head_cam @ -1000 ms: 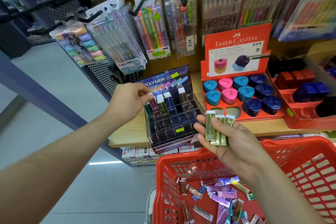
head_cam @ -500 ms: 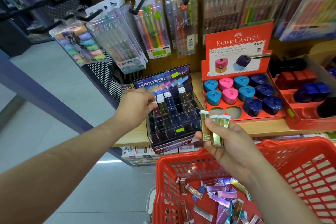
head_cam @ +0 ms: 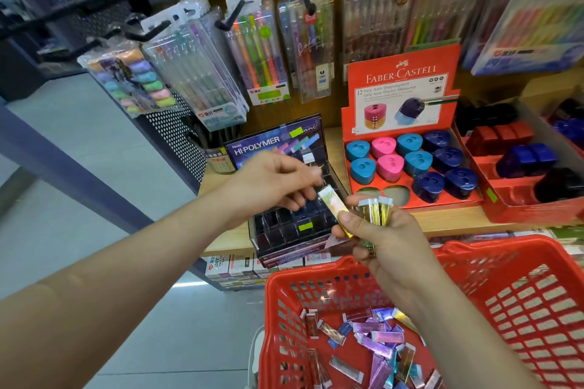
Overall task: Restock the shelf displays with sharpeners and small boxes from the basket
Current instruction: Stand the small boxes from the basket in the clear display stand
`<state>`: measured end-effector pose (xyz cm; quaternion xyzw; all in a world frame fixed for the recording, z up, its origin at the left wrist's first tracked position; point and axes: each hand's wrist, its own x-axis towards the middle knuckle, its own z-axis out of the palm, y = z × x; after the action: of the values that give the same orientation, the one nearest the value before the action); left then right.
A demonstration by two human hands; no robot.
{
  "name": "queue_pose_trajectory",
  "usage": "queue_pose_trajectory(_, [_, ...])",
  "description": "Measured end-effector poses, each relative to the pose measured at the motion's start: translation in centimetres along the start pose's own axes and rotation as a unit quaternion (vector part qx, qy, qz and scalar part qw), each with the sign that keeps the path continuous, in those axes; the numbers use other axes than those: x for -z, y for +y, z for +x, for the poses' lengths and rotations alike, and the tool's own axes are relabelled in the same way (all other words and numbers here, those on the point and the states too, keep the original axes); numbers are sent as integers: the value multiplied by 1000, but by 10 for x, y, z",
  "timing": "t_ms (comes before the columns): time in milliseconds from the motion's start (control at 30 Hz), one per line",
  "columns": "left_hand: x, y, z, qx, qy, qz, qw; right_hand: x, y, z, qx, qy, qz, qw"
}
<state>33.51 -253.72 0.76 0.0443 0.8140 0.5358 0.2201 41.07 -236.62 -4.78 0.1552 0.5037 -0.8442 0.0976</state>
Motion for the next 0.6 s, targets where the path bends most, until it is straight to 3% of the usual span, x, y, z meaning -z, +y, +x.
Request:
queue_pose_trajectory(167, [-8, 1, -6, 5, -15, -23, 1000, -1, -1, -3, 17, 5, -23, 1000])
queue_pose_trajectory(267, [8, 3, -3, -27, 72, -7, 997, 1, -5, -2, -24, -6, 30, 999])
queue_pose_trajectory(400, [41, -9, 7, -74, 251, 186, 947, 10, -11, 1, -79, -43, 162, 983])
queue_pose_trajectory(600, [43, -33, 11, -90, 258, 338, 901, 10, -11, 0, -100, -58, 184, 976])
